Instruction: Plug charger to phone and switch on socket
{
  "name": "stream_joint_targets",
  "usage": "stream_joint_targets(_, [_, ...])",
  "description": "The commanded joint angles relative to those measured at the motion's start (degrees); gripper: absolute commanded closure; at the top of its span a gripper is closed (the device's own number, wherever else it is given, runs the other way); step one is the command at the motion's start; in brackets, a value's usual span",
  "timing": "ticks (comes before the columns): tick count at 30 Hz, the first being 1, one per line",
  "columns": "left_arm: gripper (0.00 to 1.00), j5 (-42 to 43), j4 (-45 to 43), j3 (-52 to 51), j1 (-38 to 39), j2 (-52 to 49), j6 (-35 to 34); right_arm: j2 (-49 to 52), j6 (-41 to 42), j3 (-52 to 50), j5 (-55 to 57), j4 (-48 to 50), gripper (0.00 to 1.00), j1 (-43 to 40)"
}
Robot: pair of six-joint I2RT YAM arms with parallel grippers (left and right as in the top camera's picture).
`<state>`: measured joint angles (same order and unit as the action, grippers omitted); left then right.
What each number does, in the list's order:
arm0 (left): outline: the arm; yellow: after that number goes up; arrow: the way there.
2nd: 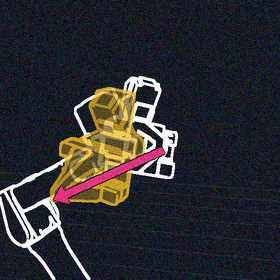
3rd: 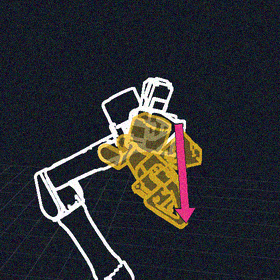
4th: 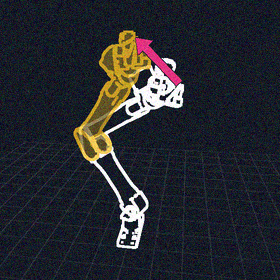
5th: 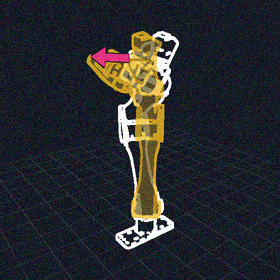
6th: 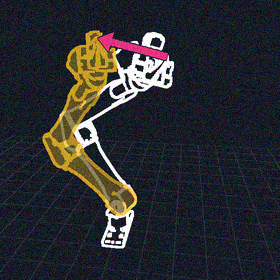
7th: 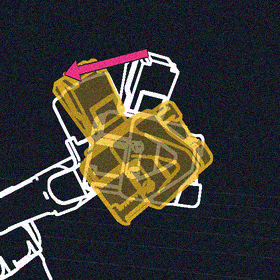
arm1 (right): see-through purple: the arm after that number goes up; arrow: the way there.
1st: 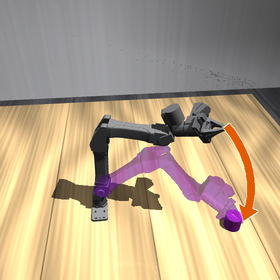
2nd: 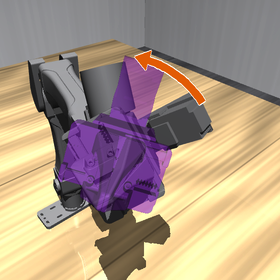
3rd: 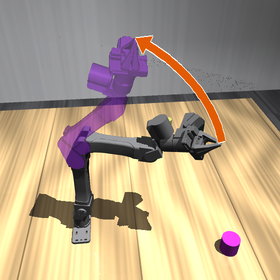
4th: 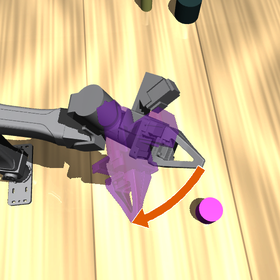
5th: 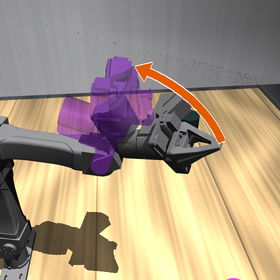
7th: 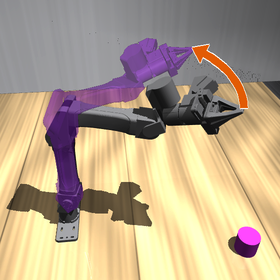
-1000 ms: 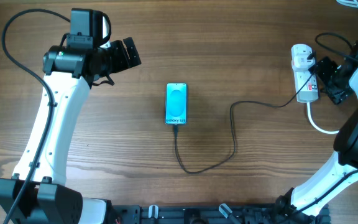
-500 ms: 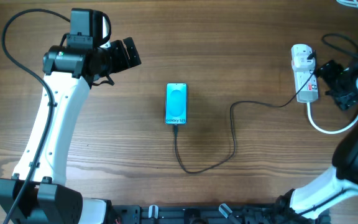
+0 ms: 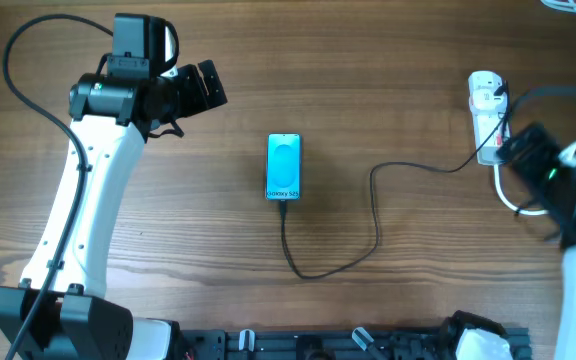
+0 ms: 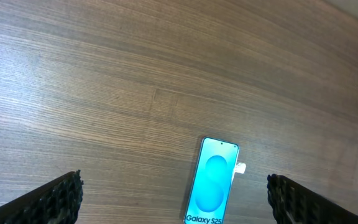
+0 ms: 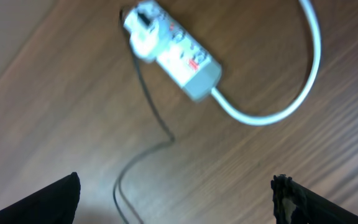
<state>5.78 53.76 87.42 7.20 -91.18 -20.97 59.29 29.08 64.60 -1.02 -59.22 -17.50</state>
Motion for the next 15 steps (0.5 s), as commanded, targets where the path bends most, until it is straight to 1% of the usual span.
stream_joint_targets(1, [0.0, -0.76, -0.13, -0.04, -0.35, -0.02, -0.7, -8.11, -0.39, -7.34, 0.9, 0.0, 0.0, 2.03])
stream_joint_targets(3, [0.0, -0.76, -0.13, -0.04, -0.35, -0.02, -0.7, -11.26, 1.51, -8.94, -1.79, -0.87, 0.0, 2.01])
stream_joint_targets(6, [0.0, -0.76, -0.13, -0.04, -0.35, -0.02, -0.72, -12.02, 4.83, -9.03, -2.27, -1.46, 0.0, 2.01])
stream_joint_targets(8, [0.0, -0.76, -0.13, -0.04, -0.35, -0.02, -0.7, -11.26, 5.88, -9.03, -2.25, -1.44, 0.0, 2.01])
stream_joint_targets(15, [0.0, -0.76, -0.13, -0.04, -0.35, -0.02, -0.72, -6.12, 5.57, -9.01, -1.86, -1.46, 0.0, 2.01])
